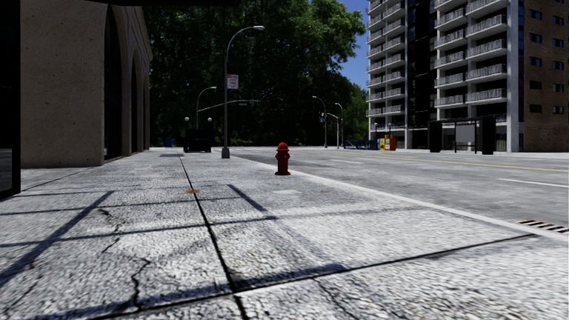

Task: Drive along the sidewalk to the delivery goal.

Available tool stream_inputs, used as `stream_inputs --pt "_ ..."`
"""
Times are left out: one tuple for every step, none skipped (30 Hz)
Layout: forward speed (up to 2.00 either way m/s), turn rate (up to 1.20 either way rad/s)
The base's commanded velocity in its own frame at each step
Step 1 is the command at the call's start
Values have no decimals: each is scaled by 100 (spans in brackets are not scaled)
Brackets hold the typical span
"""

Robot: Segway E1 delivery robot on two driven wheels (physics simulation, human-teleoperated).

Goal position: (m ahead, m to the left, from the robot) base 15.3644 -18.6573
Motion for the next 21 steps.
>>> stream_inputs --pt "0 0" --pt "0 0" --pt "0 0" --pt "0 0" --pt "0 0" --pt "0 0" --pt "0 0" --pt "0 0" --pt "0 0" --pt "0 0" --pt "0 0" --pt "0 0" --pt "0 0" --pt "0 0" --pt "0 0" --pt "0 0" --pt "0 0" --pt "0 0" --pt "0 0" --pt "0 0" --pt "0 0"
